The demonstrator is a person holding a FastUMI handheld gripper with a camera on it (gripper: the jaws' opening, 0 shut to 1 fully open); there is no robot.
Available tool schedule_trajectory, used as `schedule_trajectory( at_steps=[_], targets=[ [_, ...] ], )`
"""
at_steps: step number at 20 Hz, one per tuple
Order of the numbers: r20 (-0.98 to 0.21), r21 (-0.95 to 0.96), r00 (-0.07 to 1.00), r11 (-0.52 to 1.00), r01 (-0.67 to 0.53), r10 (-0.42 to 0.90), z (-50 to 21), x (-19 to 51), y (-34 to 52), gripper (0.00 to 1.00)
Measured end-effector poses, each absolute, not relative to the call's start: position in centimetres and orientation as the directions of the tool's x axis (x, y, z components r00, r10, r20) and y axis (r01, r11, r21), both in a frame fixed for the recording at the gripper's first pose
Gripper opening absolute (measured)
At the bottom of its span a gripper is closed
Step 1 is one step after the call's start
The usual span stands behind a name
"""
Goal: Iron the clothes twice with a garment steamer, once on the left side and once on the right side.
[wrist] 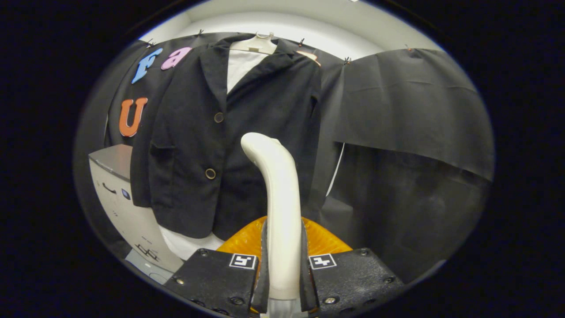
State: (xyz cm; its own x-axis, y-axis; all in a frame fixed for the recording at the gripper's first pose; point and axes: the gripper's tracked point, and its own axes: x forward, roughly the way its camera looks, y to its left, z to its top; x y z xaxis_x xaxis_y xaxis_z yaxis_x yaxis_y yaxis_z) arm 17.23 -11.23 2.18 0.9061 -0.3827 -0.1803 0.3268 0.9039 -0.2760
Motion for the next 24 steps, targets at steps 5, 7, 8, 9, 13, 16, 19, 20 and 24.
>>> schedule_trajectory(
  at_steps=[5, 7, 8, 9, 13, 16, 19, 20, 24],
  targets=[
    [-0.242, -0.294, 0.890, 0.903, 0.313, -0.387, -1.8, 16.9, -11.1, 0.30],
    [-0.265, -0.297, 0.881, 0.902, 0.312, -0.392, -3.2, 17.1, -11.2, 0.30],
    [-0.278, -0.298, 0.876, 0.902, 0.312, -0.395, -4.0, 17.1, -11.2, 0.30],
    [-0.290, -0.301, 0.871, 0.902, 0.311, -0.397, -4.8, 17.2, -11.3, 0.30],
    [-0.343, -0.311, 0.849, 0.902, 0.300, -0.401, -7.7, 16.8, -11.4, 0.30],
    [-0.382, -0.315, 0.830, 0.901, 0.297, -0.407, -10.0, 16.4, -11.2, 0.30],
    [-0.416, -0.319, 0.813, 0.902, 0.290, -0.408, -12.2, 16.2, -10.7, 0.30],
    [-0.424, -0.323, 0.807, 0.902, 0.288, -0.410, -12.7, 16.0, -10.6, 0.30],
    [-0.467, -0.337, 0.780, 0.900, 0.278, -0.416, -15.2, 15.5, -10.7, 0.30]
  ],
)
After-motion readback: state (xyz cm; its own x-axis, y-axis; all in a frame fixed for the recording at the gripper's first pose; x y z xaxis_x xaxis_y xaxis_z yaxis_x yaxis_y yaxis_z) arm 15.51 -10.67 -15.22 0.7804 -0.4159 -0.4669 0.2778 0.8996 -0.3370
